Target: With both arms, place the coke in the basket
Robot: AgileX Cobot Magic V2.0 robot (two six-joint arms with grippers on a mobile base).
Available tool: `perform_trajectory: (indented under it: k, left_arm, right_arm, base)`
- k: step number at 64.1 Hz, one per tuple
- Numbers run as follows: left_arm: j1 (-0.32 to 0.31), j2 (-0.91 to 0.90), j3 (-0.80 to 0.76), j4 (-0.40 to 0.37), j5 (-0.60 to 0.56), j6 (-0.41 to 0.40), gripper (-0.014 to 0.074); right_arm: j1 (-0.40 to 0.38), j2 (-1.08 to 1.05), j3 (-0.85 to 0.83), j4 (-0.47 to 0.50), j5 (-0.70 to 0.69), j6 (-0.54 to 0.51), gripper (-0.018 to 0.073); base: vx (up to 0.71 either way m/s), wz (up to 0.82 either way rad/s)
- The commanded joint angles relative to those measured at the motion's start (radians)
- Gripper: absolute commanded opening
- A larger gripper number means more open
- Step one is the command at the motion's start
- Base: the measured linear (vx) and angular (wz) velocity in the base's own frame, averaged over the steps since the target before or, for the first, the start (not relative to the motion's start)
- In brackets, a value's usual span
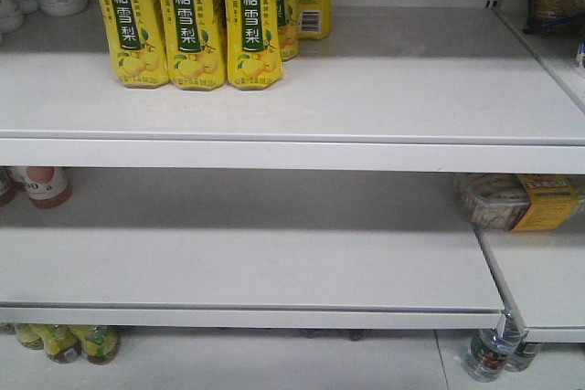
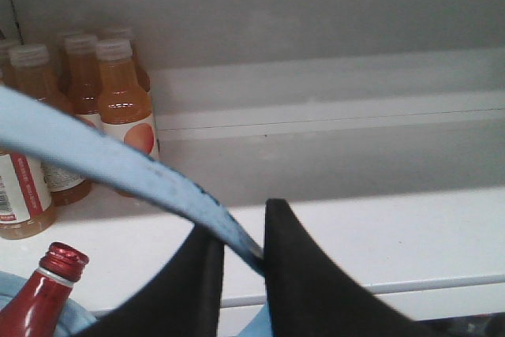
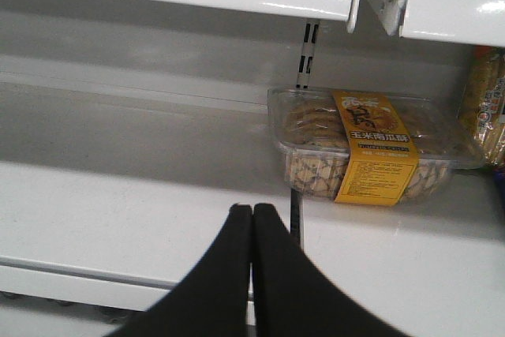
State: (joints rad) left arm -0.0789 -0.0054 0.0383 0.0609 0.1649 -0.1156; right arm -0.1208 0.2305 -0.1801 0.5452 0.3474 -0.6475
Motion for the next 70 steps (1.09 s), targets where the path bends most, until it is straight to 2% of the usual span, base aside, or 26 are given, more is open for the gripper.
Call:
perform_trajectory:
  k: [1, 51, 58, 70]
  left_arm:
    - [0.002, -0.022, -0.036, 0.045, -0.148, 0.046, -0.0006]
    - [0.002, -0.022, -0.036, 0.045, -0.148, 0.046, -0.0006]
    - [0.002, -0.022, -0.036, 0.045, -0.148, 0.046, -0.0006]
    - [0.002, -0.022, -0.036, 0.045, -0.148, 0.046, -0.0006]
  right_arm:
    - [-0.005, 0.009, -0.030, 0.008, -0.061, -0.005, -0.0010]
    - [-0.005, 0.009, -0.027, 0.006, -0.070, -0.006, -0.0010]
    - [-0.005, 0.000, -0.027, -0.072, -0.101, 0.024, -0.0010]
    - [-0.005, -0.084, 0.002, -0.350, -0.162, 0.325, -0.0010]
  base:
    - [0.00, 0.00]
    - [0.00, 0.00]
    - [0.00, 0.00]
    - [0.00, 0.00]
